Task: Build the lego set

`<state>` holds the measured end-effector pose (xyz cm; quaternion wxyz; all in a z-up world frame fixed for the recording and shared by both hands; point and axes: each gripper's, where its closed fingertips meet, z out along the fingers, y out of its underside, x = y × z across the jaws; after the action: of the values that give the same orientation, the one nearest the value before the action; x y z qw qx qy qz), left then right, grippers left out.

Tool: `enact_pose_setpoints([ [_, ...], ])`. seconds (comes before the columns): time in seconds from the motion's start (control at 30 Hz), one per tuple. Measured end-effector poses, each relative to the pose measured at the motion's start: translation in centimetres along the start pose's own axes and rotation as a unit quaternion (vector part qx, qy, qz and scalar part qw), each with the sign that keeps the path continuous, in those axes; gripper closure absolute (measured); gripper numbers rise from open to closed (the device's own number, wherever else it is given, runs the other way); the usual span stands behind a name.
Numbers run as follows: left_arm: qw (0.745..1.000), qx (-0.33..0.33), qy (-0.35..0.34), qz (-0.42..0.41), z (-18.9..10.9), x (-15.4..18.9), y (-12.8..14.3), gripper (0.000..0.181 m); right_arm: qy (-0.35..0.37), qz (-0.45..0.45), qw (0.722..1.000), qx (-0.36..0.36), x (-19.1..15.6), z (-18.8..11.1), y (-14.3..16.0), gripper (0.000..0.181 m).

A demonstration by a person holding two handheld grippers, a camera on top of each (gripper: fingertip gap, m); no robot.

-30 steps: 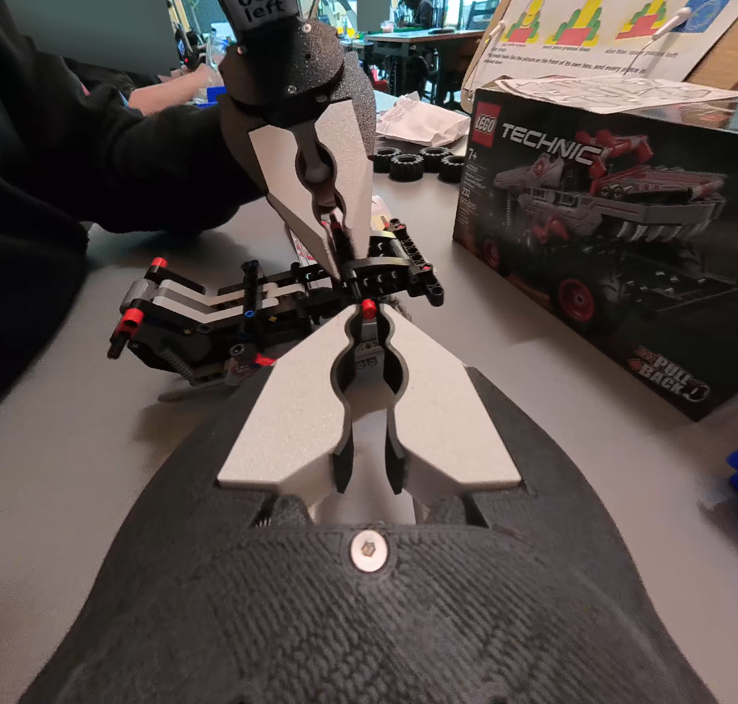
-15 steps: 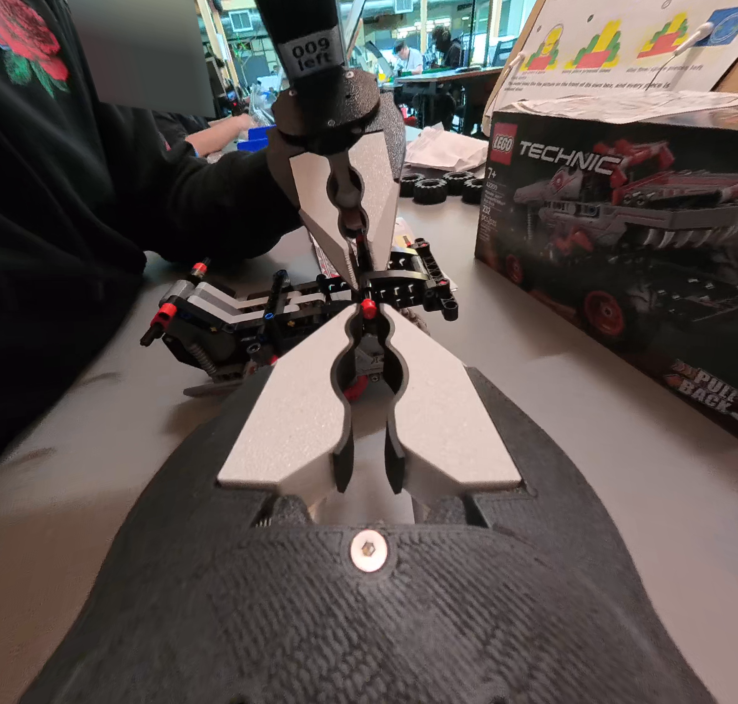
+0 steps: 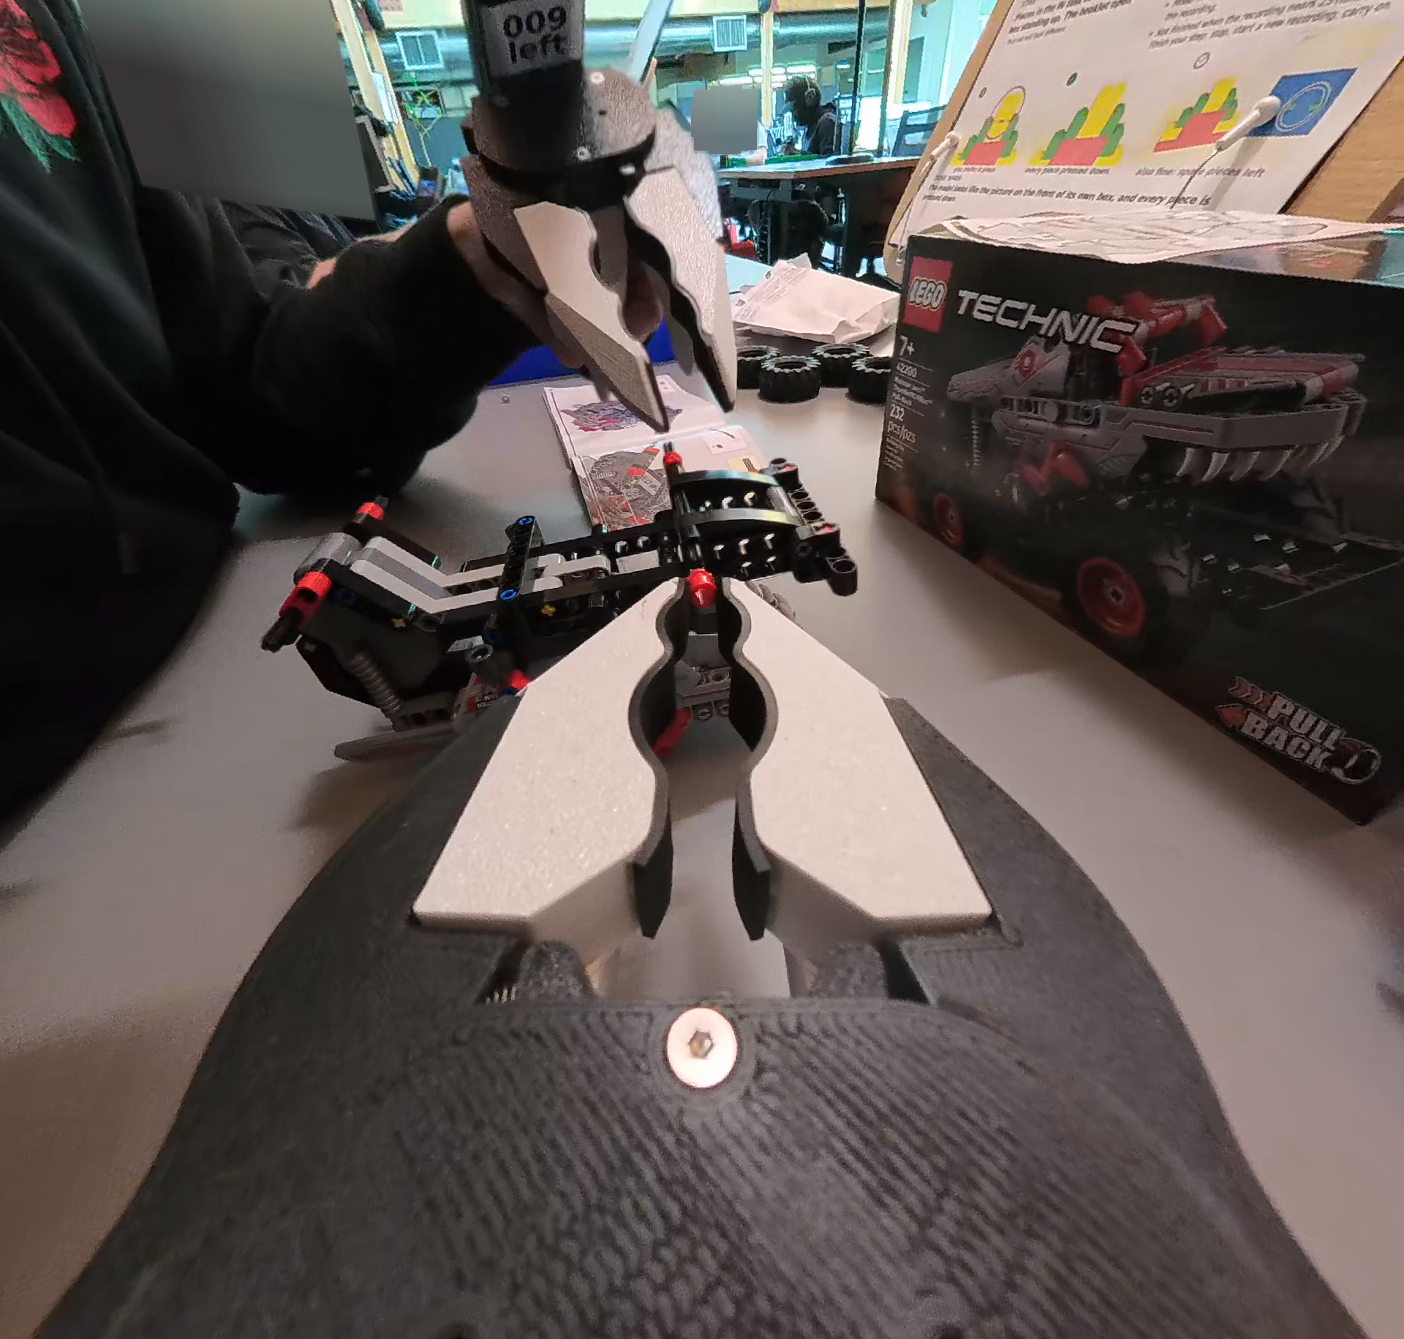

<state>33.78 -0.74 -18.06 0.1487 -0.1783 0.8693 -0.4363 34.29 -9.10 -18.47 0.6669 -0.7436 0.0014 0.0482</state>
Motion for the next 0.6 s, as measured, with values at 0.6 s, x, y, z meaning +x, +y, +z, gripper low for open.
enact_pose_setpoints([
  [0.6, 1.0, 0.001, 0.017, -0.018, 1.2, 1.2, 0.5, 0.178, 0.028, -0.023, 0.999, -0.035, -0.4, 0.2, 0.8, 0.176],
])
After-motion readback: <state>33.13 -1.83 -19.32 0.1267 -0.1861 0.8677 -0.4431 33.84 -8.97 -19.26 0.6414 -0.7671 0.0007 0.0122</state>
